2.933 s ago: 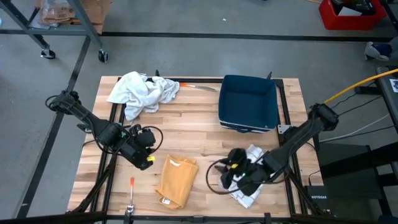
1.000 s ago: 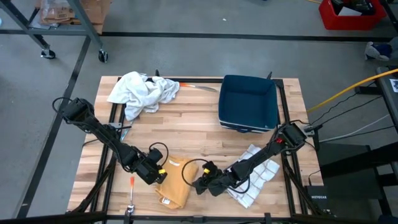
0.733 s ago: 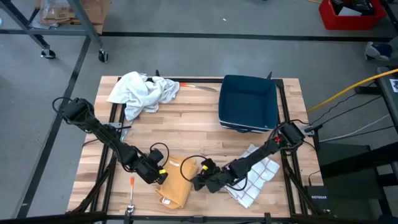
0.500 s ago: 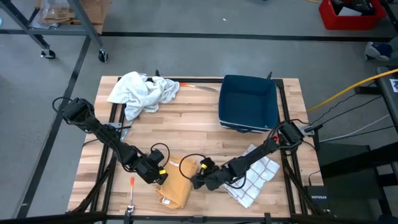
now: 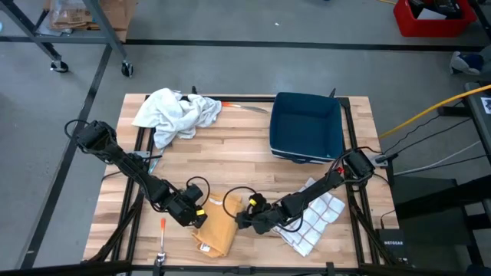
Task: Fold towel
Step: Stack the yellow towel on top of the white-and-brown checkered towel
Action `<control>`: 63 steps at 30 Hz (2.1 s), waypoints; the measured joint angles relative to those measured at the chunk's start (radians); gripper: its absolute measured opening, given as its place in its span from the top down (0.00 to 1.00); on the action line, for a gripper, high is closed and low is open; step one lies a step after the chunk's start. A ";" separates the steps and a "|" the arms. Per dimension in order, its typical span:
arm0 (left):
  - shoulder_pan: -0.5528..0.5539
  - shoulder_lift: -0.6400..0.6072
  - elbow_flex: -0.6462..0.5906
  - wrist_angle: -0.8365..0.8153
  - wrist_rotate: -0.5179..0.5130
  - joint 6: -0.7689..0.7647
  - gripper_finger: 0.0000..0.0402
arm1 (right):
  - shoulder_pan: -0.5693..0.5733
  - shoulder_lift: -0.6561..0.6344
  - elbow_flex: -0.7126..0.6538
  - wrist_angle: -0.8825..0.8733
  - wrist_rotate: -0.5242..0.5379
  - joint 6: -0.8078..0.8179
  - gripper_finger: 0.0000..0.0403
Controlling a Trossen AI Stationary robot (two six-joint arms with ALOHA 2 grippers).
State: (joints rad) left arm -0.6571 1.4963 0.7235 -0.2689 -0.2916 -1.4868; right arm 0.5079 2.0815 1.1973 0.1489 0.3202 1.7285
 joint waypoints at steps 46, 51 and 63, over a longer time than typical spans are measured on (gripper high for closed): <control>0.011 0.145 0.002 0.179 -0.007 -0.023 0.48 | -0.056 0.072 0.004 0.132 -0.081 0.027 0.59; 0.011 0.146 0.001 0.193 -0.010 0.027 0.57 | -0.056 0.073 0.003 0.133 -0.079 -0.031 0.74; 0.011 0.150 0.000 0.369 -0.037 0.251 0.96 | -0.057 0.070 0.004 0.252 -0.049 -0.208 0.97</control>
State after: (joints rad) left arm -0.6464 1.6466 0.7235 0.1001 -0.3288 -1.2354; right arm 0.4513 2.1517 1.2016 0.4004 0.2713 1.5208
